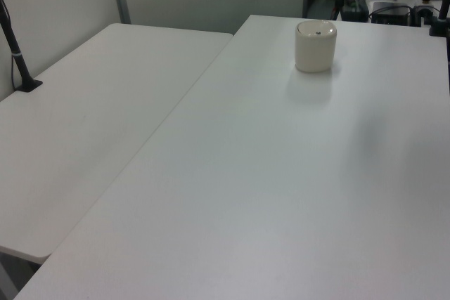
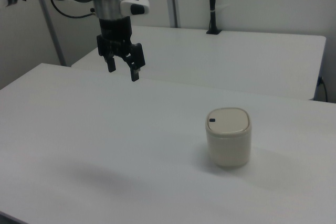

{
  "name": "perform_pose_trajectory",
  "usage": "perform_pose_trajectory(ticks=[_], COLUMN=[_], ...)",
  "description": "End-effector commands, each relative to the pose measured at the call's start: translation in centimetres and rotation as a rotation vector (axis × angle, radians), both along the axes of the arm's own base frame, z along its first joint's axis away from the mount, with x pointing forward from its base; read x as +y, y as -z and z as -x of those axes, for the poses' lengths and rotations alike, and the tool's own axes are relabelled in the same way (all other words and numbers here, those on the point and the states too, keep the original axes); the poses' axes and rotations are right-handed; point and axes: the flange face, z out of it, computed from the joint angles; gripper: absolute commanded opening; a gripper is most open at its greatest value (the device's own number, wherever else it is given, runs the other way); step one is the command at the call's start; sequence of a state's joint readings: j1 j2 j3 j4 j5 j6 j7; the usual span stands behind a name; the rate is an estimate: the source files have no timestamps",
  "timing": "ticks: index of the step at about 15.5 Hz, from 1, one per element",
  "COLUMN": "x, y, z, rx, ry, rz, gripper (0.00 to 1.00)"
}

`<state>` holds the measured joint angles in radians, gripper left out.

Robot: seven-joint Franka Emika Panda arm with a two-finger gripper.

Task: Open the trash bin

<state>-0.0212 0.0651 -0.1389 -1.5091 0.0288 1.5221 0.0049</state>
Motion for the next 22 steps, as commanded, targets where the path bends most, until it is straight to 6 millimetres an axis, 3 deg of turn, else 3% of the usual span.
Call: perform_pose_trajectory(ticks=[1, 11, 16, 22], x=[-0.3, -0.7, 1.3, 1.4], y=[0.2, -0.1, 0.6, -0.4], z=[0.3, -0.2, -0.5, 0.1], rx=[-0.031, -0.075, -0.054, -0.054], ry=[-0.002, 0.0, -0.024, -0.023], rz=[-0.011, -0.001, -0.007, -0.009], gripper=[1.0, 1.0, 1.0, 1.0])
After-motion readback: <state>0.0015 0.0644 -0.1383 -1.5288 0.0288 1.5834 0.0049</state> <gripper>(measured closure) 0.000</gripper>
